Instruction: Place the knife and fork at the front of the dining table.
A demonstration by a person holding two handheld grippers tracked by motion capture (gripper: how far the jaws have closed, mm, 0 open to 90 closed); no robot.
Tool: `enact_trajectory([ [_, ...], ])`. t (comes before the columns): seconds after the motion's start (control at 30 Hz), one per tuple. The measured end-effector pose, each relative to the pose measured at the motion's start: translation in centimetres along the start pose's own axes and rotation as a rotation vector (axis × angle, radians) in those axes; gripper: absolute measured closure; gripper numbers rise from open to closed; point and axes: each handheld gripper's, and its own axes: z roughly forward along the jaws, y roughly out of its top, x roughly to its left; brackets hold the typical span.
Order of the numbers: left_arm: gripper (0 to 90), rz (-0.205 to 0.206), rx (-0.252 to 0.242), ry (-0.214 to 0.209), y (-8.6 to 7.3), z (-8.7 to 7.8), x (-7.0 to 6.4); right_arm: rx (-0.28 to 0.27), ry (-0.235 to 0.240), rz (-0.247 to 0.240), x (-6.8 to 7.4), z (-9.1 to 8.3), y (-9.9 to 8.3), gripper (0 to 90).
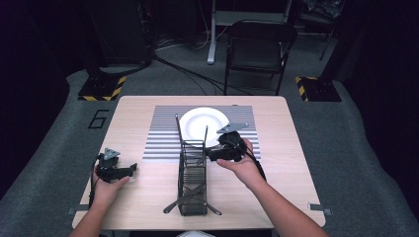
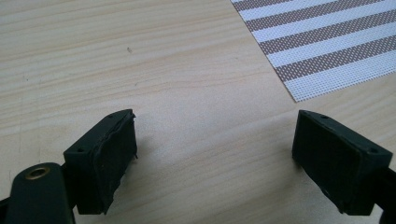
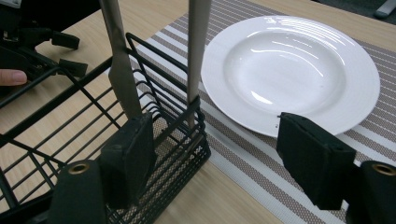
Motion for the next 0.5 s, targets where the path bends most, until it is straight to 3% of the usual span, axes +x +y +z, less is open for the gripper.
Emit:
enact_trajectory([
  [0.27, 13.7, 0.004, -0.002, -0.003, 0.0, 0.0, 0.0, -0.009, 0.0, -0.015, 0.3, 0.9, 0.8, 36.3],
  [0.5, 13.7, 0.006, 0.001, -0.007, 0.0, 0.0, 0.0, -0.014, 0.007, -0.015, 0.5, 1.6, 1.3, 49.6],
])
